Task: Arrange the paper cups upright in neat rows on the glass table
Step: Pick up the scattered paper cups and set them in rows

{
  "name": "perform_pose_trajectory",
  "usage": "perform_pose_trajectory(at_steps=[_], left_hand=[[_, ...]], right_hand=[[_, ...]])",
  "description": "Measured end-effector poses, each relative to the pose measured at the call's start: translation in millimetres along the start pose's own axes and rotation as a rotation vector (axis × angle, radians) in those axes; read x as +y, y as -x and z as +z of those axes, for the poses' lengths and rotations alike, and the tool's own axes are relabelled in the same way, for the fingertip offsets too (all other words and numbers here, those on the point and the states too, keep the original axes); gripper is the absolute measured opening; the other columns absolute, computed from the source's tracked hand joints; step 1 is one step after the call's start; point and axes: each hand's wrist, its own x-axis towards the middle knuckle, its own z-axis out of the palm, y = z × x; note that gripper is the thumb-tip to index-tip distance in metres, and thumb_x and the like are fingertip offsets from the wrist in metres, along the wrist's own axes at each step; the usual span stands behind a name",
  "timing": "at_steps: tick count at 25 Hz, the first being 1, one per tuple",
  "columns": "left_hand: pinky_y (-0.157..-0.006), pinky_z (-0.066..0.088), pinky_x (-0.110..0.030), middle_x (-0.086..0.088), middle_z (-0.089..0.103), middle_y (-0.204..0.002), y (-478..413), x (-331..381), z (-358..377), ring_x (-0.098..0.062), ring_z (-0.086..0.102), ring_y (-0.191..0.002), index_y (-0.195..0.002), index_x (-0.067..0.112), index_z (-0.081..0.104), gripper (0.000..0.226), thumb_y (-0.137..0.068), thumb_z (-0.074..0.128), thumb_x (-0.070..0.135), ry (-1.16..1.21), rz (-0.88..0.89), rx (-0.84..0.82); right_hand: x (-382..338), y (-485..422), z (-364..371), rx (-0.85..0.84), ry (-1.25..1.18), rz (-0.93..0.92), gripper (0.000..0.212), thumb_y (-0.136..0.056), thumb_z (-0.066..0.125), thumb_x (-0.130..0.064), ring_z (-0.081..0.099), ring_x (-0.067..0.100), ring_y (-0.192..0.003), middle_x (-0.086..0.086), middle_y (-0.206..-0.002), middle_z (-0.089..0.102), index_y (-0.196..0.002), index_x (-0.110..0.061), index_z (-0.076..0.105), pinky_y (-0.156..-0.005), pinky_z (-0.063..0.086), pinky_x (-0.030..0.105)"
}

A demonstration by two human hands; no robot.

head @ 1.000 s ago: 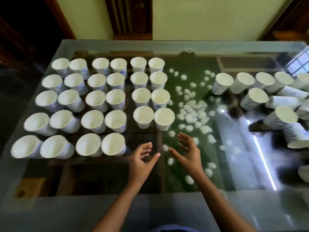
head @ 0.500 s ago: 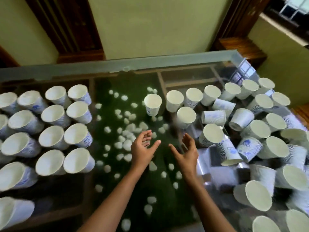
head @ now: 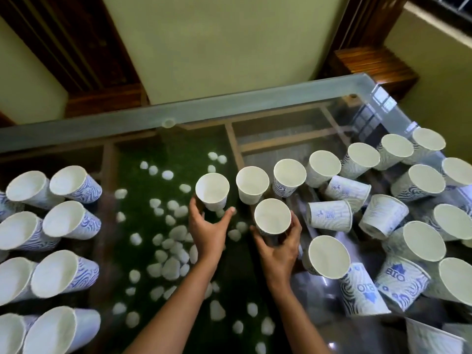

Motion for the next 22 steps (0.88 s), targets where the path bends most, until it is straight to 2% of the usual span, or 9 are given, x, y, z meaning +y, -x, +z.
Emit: perform_pose_trajectory(at_steps=[2,5,9,13,18,20,22], left_hand=[[-0.102,0.041,-0.041,-0.011,0.046,-0.137,-6.4,3.6,4.2,-0.026,0.045,-0.124,-0.136,0.013,0.037,0.091,-0.06,0.085,0.024,0.001,0.035,0.042],[-0.1,0.043,-0.045,-0.009,0.052,-0.13,-11.6,10.7,6.6,-0.025,0.048,-0.12,-0.131,0.011,0.044,0.081,-0.062,0.084,0.027,-0.002,0.082,0.041],[-0.097,0.045,-0.046,-0.009,0.057,-0.124,1.3,5.6,-13.1,-0.024,0.052,-0.115,-0.125,0.009,0.049,0.073,-0.063,0.083,0.029,0.003,0.122,0.036],[-0.097,0.045,-0.038,-0.009,0.057,-0.125,33.5,-12.4,-64.5,-0.022,0.052,-0.115,-0.125,0.011,0.05,0.073,-0.062,0.084,0.027,0.006,0.136,0.061],[-0.096,0.047,-0.044,-0.017,0.059,-0.121,83.1,-51.1,-158.2,-0.025,0.055,-0.112,-0.123,0.001,0.052,0.074,-0.058,0.086,0.016,-0.013,0.198,0.096],[-0.094,0.048,-0.046,-0.014,0.059,-0.12,103.4,-67.9,-193.9,-0.024,0.056,-0.111,-0.121,0.0,0.053,0.073,-0.057,0.086,0.015,-0.019,0.206,0.101],[-0.094,0.048,-0.041,-0.005,0.06,-0.12,124.4,-84.5,-229.3,-0.019,0.057,-0.109,-0.119,0.006,0.055,0.071,-0.057,0.086,0.022,-0.032,0.202,0.093]], right_hand=[[0.8,1.4,0.9,0.001,-0.004,-0.015,0.078,-0.063,0.084,-0.014,0.051,0.026,-0.119,0.011,-0.127,0.052,-0.129,-0.006,0.042,-0.101,0.042,0.05],[-2.8,5.3,-0.8,-0.012,0.011,-0.055,0.072,-0.065,0.082,-0.01,0.054,0.027,-0.114,0.011,-0.122,0.053,-0.126,-0.006,0.044,-0.099,0.045,0.047],[-10.6,21.1,-5.3,-0.094,-0.038,-0.04,0.07,-0.066,0.081,-0.008,0.053,0.025,-0.116,0.013,-0.124,0.052,-0.126,-0.009,0.045,-0.098,0.047,0.03],[-18.9,57.9,-11.2,-0.204,0.023,-0.038,0.072,-0.067,0.082,-0.014,0.054,0.023,-0.115,0.006,-0.126,0.052,-0.127,-0.014,0.043,-0.097,0.047,0.047],[-25.3,130.2,-19.0,-0.32,0.102,-0.083,0.073,-0.067,0.082,-0.025,0.055,0.019,-0.114,0.002,-0.126,0.053,-0.128,-0.019,0.042,-0.095,0.048,0.048],[-26.8,161.4,-21.7,-0.38,0.116,-0.095,0.075,-0.067,0.081,-0.03,0.055,0.018,-0.115,0.001,-0.127,0.053,-0.129,-0.022,0.04,-0.094,0.049,0.046],[-27.1,194.1,-22.0,-0.438,0.119,-0.107,0.076,-0.066,0.081,-0.031,0.055,0.018,-0.115,0.001,-0.128,0.053,-0.129,-0.019,0.041,-0.093,0.05,0.045]])
